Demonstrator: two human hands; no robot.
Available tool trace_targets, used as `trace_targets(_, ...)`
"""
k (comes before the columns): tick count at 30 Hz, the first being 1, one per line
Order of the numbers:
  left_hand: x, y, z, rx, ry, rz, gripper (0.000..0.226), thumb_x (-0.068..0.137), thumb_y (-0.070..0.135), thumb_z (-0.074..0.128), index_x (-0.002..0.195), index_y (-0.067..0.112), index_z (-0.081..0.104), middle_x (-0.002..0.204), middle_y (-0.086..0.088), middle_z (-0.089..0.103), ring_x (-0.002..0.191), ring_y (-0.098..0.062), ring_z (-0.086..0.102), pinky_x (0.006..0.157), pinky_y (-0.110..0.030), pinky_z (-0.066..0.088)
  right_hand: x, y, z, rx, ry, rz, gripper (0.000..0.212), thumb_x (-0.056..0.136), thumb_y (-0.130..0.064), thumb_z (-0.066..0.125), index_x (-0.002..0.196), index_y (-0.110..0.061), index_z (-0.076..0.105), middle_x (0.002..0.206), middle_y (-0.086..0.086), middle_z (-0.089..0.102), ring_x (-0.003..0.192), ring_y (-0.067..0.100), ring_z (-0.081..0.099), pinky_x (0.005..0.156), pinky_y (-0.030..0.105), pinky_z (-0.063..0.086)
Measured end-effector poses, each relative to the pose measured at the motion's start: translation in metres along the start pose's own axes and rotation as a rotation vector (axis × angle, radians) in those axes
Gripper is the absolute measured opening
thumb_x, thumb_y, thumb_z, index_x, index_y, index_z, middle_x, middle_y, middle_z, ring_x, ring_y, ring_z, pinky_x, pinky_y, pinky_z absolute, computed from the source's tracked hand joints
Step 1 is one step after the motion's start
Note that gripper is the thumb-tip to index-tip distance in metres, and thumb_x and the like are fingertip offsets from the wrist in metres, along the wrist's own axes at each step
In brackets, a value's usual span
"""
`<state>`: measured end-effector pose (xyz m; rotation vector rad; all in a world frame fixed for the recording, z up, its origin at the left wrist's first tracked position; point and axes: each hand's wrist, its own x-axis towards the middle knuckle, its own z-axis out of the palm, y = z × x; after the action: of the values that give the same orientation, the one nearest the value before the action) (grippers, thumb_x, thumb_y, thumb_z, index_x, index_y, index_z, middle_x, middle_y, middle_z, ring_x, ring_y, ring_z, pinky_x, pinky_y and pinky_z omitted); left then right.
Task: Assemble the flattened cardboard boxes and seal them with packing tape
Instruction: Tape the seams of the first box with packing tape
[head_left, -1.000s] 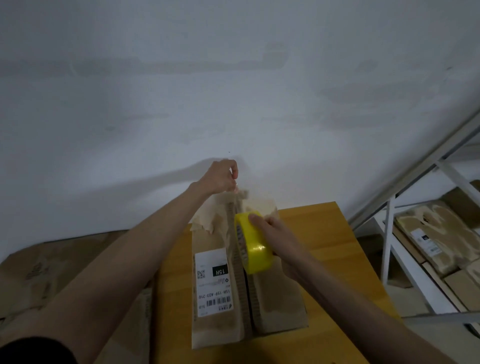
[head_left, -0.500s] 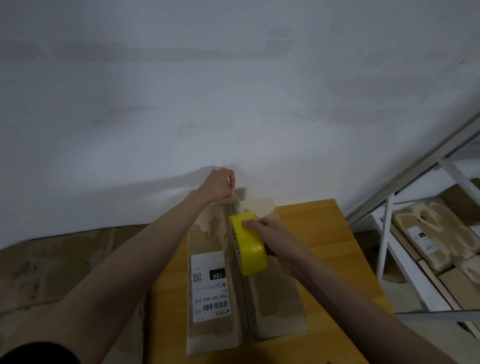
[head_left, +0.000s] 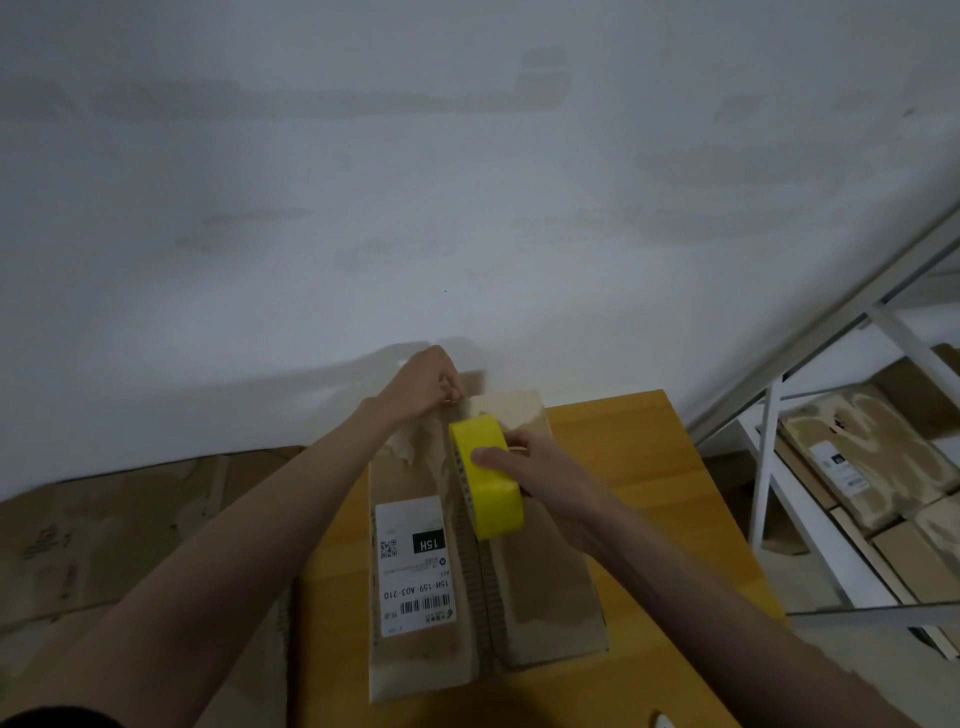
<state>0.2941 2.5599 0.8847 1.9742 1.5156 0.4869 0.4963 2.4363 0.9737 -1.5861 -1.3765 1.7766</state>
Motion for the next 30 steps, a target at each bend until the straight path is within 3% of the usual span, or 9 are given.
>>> trace_targets(4,-0.013,-0.006,-0.007,0.006,-0.079,0.001,0.018,0.094,0.016,0.067,0.097,0.003,0.079,0.092,-0.006,0.069,0.087,-0.016,0.06,0.071,-0.003,0.037,-0.008,0.002,0.004,-0.049,0.02,-0.028,0.043,0.085,-0.031,0.077,0.119,-0.022,0.053,0.123,0.0,0.061,0.113,0.02,0.061,0.098,0.046,0.052)
trace_targets(6,-0.018,-0.008,-0.008,0.038,-0.096,-0.029,0.021,0.097,0.021,0.063,0.101,0.008,0.079,0.099,-0.008,0.074,0.089,-0.017,0.062,0.071,-0.007,0.039,-0.011,0.005,0.006,-0.067,0.034,-0.033,0.058,0.08,-0.029,0.082,0.126,-0.022,0.048,0.12,-0.002,0.06,0.11,0.019,0.062,0.095,0.046,0.054)
trace_targets(8,-0.023,-0.008,-0.008,0.062,-0.086,-0.06,0.02,0.095,0.025,0.065,0.099,0.012,0.08,0.098,-0.01,0.076,0.087,-0.02,0.066,0.074,-0.024,0.049,-0.014,0.009,0.01,-0.072,0.054,-0.04,0.067,0.075,-0.027,0.086,0.128,-0.021,0.046,0.116,0.0,0.061,0.106,0.02,0.064,0.092,0.048,0.055)
trace_targets(12,-0.037,-0.011,-0.011,0.049,-0.024,-0.169,0.017,0.086,0.035,0.075,0.094,0.02,0.081,0.092,-0.003,0.077,0.084,-0.02,0.069,0.077,-0.041,0.057,-0.021,0.014,0.017,-0.069,0.082,-0.092,0.063,0.076,-0.025,0.086,0.125,-0.022,0.046,0.114,0.002,0.06,0.102,0.02,0.064,0.085,0.044,0.058)
trace_targets(15,-0.05,-0.015,-0.012,0.078,-0.013,-0.249,0.018,0.088,0.037,0.074,0.095,0.021,0.081,0.092,-0.002,0.076,0.082,-0.019,0.068,0.069,-0.036,0.057,-0.025,0.012,0.02,-0.109,0.097,-0.104,0.055,0.082,-0.02,0.079,0.126,-0.018,0.046,0.117,0.003,0.06,0.1,0.019,0.063,0.084,0.042,0.058)
trace_targets(19,-0.078,-0.027,-0.015,0.068,0.023,-0.382,0.02,0.083,0.038,0.078,0.094,0.021,0.081,0.089,-0.001,0.076,0.077,-0.017,0.066,0.058,-0.025,0.049,-0.029,0.011,0.024,-0.099,0.103,-0.099,0.056,0.088,-0.014,0.073,0.136,-0.014,0.044,0.106,-0.004,0.056,0.089,0.008,0.059,0.066,0.023,0.053)
trace_targets(23,-0.117,-0.036,-0.013,0.018,0.084,-0.488,0.018,0.082,0.035,0.079,0.089,0.019,0.081,0.076,0.0,0.073,0.064,-0.015,0.063,0.05,-0.021,0.044,-0.033,0.018,0.038,-0.241,0.129,-0.146,0.064,0.088,-0.016,0.073,0.143,-0.014,0.041,0.123,0.004,0.053,0.105,0.022,0.057,0.078,0.033,0.055)
trace_targets(26,-0.147,-0.042,-0.008,0.006,0.137,-0.539,0.015,0.085,0.032,0.076,0.087,0.017,0.082,0.078,-0.001,0.075,0.059,-0.013,0.062,0.051,-0.023,0.047,-0.038,0.025,0.05,-0.334,0.11,-0.187,0.067,0.088,-0.02,0.073,0.146,-0.014,0.04,0.136,0.009,0.052,0.115,0.026,0.056,0.09,0.042,0.055)
trace_targets(30,-0.184,-0.052,0.0,-0.076,0.177,-0.538,0.019,0.083,0.039,0.077,0.077,0.021,0.081,0.067,0.003,0.072,0.041,-0.007,0.05,0.043,-0.02,0.036,-0.051,0.031,0.065,-0.41,0.094,-0.243,0.068,0.087,-0.024,0.074,0.147,-0.015,0.043,0.135,0.006,0.054,0.111,0.022,0.058,0.084,0.037,0.055)
